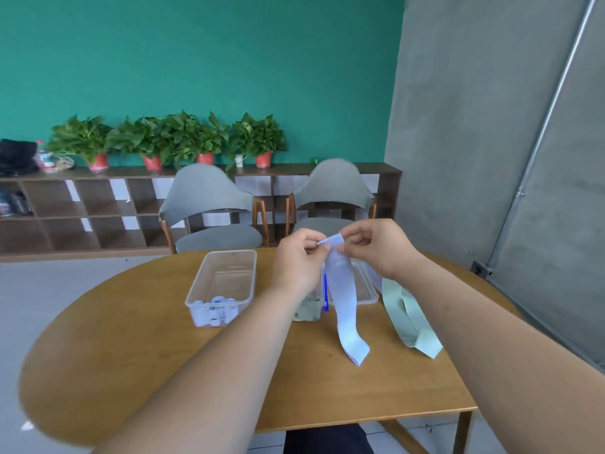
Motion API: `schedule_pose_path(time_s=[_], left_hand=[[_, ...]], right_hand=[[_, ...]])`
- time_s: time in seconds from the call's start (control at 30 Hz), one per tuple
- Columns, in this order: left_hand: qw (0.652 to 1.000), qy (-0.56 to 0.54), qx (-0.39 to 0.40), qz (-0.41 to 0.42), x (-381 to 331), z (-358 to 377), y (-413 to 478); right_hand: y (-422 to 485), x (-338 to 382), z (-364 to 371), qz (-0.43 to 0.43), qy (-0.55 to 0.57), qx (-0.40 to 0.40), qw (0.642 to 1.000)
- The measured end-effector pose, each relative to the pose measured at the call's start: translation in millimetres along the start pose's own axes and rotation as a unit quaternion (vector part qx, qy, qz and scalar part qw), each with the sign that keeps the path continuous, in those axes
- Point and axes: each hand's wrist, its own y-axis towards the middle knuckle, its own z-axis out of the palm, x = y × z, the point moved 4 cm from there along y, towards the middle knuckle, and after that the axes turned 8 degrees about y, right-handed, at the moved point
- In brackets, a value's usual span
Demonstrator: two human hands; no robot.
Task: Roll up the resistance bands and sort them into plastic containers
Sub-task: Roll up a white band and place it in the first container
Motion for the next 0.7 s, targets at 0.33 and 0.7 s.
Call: schedule_pose_path(time_s=[0.33, 0.7], left_hand=[[0.997, -0.030, -0.075, -0.013, 25, -102, -23], [0.979, 0.058, -0.137, -0.142, 99, -208, -77]], right_hand=[[1, 60, 89, -0.061, 0.055, 0.048, 0.995], [3, 123, 209, -0.064, 0.170, 0.088, 0.979]])
